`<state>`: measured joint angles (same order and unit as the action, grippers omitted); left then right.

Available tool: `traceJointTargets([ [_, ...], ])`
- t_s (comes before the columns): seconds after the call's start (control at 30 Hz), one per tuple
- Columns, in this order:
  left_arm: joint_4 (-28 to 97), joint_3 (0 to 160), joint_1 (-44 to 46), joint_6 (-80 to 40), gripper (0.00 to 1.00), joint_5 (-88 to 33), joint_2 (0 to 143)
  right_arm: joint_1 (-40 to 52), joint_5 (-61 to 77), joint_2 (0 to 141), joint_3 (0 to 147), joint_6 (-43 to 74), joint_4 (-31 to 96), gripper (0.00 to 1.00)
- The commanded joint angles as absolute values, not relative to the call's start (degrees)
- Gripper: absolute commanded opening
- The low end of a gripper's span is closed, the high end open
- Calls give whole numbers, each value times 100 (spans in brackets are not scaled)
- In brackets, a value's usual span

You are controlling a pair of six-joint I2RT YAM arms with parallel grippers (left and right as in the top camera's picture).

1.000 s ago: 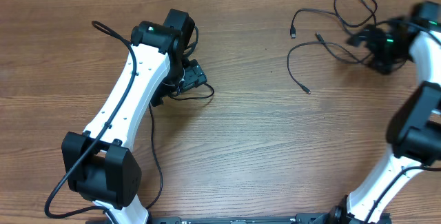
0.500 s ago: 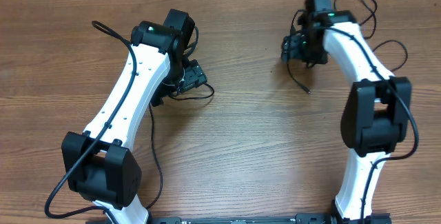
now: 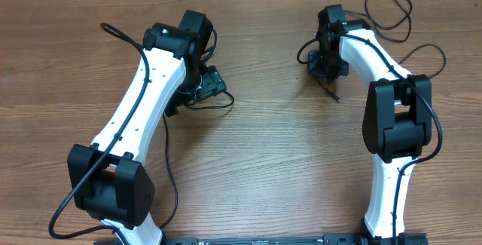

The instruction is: Untangle cables

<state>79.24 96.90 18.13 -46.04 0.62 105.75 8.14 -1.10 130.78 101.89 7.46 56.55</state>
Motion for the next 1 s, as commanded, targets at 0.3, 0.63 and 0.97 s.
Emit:
traceJointTargets([
  [0.3,7883,9760,1841,-4477,99,38,10377,812,-185,13229,10062,770,4984,4],
  [0.63,7876,9760,1841,-4477,100,43,10377,786,-126,13227,10062,766,4569,7],
  [0.97,7795,9760,1841,-4477,100,40,10377,668,-172,12835,10318,950,5118,43],
])
